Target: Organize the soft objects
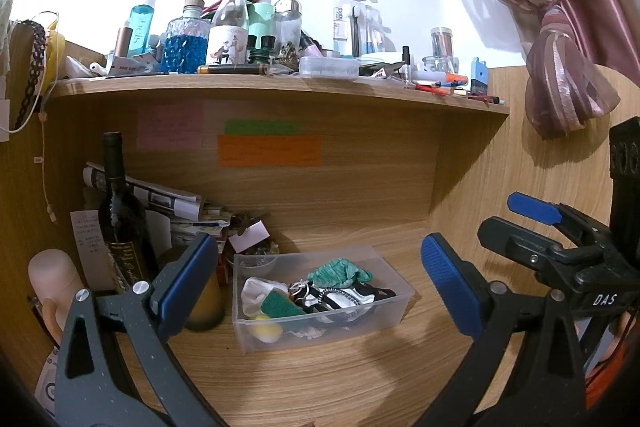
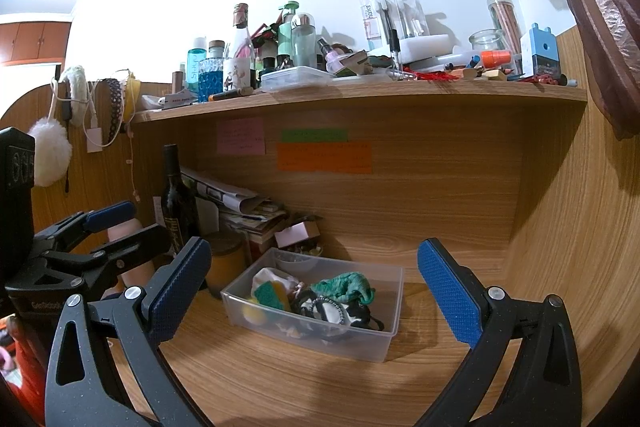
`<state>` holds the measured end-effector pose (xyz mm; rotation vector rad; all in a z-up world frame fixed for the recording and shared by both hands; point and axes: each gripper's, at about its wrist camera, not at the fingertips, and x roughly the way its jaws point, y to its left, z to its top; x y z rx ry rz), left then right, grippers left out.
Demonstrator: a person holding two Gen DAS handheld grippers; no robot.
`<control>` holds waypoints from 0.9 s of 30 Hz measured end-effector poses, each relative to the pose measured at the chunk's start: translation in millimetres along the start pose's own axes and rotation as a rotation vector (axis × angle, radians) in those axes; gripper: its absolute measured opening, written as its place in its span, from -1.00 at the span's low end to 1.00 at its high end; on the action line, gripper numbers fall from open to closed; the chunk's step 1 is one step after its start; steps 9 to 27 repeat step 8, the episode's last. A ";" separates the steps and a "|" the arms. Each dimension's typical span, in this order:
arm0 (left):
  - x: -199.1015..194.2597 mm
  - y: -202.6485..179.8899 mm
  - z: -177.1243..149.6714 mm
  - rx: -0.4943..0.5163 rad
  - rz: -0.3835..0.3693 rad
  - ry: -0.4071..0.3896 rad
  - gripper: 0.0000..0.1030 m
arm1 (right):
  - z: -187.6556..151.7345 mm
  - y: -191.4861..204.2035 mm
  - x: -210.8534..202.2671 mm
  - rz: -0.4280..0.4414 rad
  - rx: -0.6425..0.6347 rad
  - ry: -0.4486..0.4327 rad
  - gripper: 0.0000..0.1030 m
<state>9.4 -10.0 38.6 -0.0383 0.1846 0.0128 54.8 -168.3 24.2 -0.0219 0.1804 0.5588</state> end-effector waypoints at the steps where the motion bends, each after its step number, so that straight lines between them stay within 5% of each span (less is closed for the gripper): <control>1: 0.0 -0.6 -0.1 0.000 0.001 -0.001 1.00 | -0.1 0.0 -0.2 -0.001 0.001 0.001 1.00; 27: 1.1 -1.3 0.4 -0.016 -0.001 0.003 1.00 | 0.2 1.3 -0.5 -0.001 0.006 0.005 1.00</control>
